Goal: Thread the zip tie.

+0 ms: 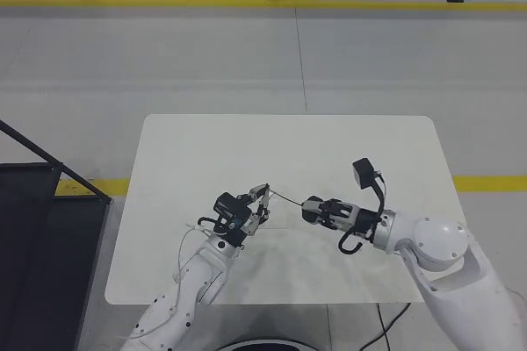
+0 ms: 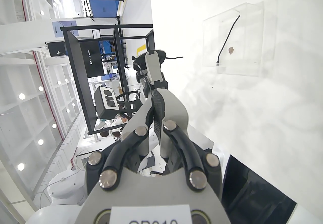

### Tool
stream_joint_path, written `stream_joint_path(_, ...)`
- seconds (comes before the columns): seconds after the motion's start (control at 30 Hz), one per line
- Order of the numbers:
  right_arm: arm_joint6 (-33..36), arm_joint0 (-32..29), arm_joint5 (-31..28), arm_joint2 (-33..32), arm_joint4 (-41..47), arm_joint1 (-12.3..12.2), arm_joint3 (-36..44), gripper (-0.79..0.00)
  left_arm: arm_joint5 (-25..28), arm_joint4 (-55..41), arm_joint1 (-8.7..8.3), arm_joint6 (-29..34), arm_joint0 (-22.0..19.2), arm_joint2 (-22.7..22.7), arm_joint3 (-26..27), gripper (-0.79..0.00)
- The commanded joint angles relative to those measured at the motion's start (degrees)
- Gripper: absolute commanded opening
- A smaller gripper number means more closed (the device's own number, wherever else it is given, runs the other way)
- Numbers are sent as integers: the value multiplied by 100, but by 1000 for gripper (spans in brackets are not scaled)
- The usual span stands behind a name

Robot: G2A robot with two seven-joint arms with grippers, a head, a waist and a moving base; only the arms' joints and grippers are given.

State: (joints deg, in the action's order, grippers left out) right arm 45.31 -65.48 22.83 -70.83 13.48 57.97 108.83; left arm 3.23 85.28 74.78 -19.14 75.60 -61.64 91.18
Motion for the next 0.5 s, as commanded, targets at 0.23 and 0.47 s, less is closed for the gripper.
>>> stream_joint_path(0.23,-20,23,5,43,-48,2,-8,-785,0,0,0,0,0,0,0,-785)
stream_joint_path(0.47,-86,-14,-26,-8,-13,0,-12,-785,0,0,0,0,0,0,0,-785)
